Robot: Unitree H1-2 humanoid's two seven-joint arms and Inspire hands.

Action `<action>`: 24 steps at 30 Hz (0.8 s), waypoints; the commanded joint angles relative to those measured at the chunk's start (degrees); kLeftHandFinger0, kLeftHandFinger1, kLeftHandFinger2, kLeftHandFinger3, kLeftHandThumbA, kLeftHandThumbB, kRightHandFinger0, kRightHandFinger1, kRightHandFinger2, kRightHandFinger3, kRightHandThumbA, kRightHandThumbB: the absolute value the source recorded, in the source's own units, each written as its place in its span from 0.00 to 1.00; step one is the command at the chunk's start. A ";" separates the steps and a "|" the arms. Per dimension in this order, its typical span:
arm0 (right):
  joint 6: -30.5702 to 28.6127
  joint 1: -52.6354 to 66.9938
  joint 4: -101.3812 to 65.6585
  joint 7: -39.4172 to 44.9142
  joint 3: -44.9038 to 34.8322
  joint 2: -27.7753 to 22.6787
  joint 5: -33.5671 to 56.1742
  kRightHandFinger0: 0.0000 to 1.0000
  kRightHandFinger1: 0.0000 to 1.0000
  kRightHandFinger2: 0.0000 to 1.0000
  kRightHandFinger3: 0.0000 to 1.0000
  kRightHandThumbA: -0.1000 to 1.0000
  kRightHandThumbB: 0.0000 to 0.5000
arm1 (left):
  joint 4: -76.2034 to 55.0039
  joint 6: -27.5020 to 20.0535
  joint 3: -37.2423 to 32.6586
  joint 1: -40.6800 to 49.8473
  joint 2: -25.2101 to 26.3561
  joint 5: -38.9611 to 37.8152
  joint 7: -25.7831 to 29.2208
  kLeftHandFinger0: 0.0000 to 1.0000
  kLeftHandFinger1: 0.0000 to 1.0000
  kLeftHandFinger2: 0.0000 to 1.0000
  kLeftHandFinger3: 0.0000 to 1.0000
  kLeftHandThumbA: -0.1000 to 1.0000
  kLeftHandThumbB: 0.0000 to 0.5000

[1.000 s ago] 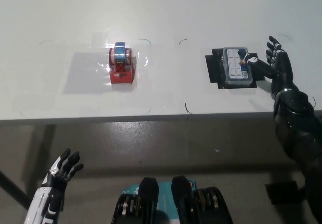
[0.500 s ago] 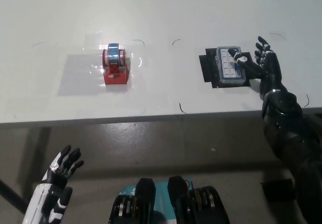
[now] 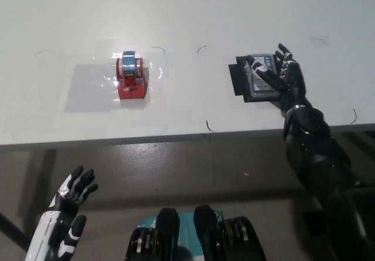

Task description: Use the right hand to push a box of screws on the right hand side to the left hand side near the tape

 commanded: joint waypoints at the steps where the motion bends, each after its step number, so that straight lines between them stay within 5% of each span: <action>1: 2.17 -1.34 0.95 5.58 0.81 6.14 0.89 1.00 1.00 1.00 1.00 1.00 0.53 | -1.95 0.52 0.34 -0.10 0.73 -0.07 -0.35 1.00 1.00 1.00 1.00 0.80 0.35; 18: -0.14 -3.51 0.07 6.35 3.27 9.60 0.26 1.00 1.00 1.00 1.00 1.00 0.58 | -1.94 1.04 0.02 -0.31 1.48 -0.65 -1.18 1.00 1.00 1.00 1.00 0.79 0.34; 24: -0.45 -3.39 0.01 5.86 4.03 10.20 0.51 1.00 1.00 1.00 1.00 1.00 0.53 | -2.20 1.51 -0.04 -0.25 1.56 -0.89 -1.34 1.00 1.00 1.00 1.00 0.78 0.35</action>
